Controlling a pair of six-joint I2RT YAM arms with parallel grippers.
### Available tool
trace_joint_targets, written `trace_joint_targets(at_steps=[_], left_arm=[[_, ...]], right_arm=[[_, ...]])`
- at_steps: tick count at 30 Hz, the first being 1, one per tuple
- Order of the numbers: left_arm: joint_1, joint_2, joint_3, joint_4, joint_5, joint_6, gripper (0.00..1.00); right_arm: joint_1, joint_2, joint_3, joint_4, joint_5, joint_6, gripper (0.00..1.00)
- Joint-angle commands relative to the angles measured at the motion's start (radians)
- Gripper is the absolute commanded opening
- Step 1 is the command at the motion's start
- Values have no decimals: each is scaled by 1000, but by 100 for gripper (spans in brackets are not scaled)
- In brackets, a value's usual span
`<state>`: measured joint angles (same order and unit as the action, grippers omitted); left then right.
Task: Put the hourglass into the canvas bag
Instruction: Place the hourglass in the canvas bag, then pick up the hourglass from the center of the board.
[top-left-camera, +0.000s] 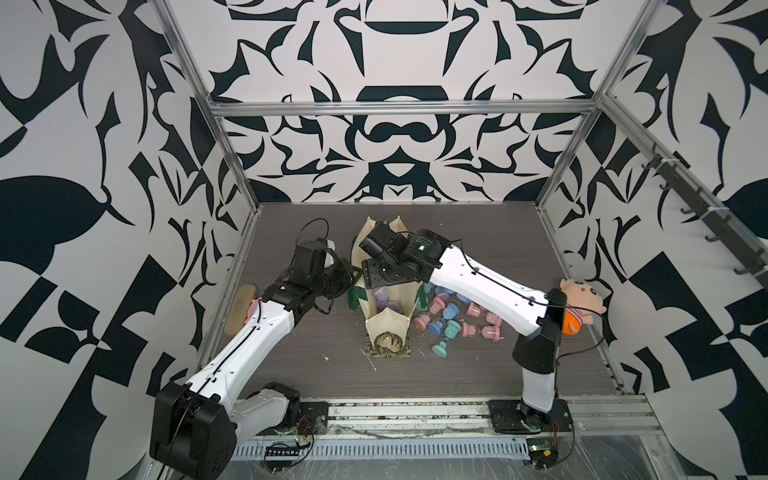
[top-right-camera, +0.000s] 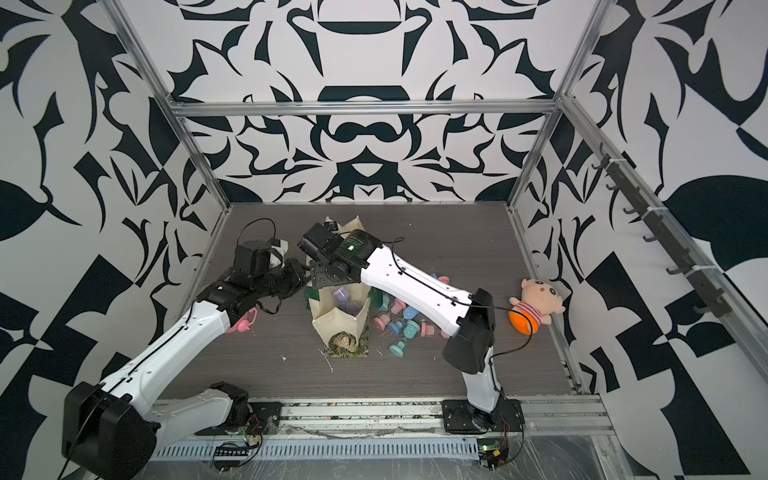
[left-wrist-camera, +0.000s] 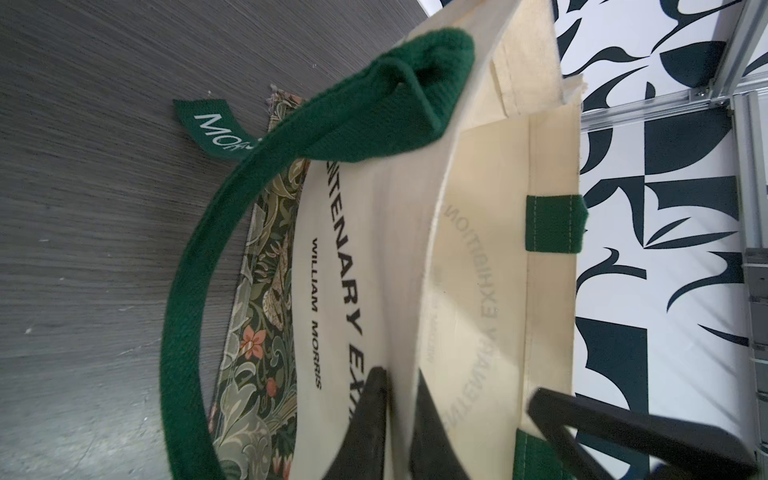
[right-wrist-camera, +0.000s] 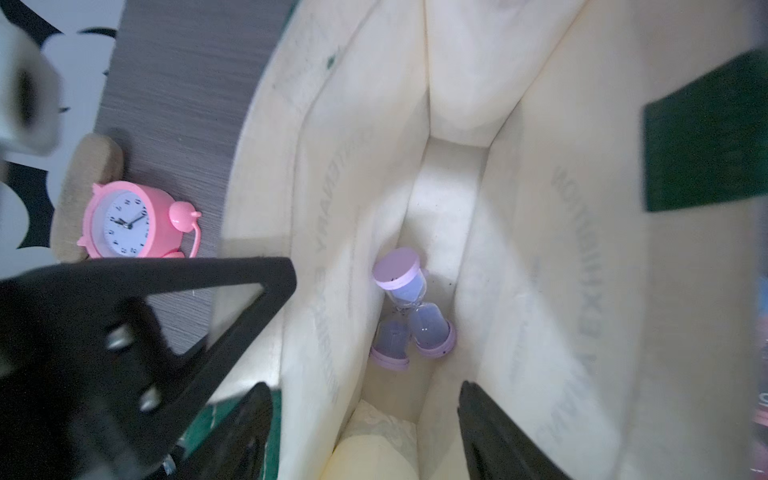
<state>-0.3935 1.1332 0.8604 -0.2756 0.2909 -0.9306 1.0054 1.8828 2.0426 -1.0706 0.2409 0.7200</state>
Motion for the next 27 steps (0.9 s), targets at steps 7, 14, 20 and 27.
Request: trace_joint_targets(at_steps=[7,14,20,27], left_arm=[[1,-36,4,-34,-15,-29,13],[1,-37,8,-33,3,-34,9],[1,-37,5,-31,3,-34,5],[2,-32,-2,-24,1,-36,2]], right_arm=[[-13,-282,-190,21,364,-30,90],[-245,-556,-601,185,238,-35,93],[-526,-636,-863,196,38,-114,83],[-719,-548,-992,201,-106,-202,69]])
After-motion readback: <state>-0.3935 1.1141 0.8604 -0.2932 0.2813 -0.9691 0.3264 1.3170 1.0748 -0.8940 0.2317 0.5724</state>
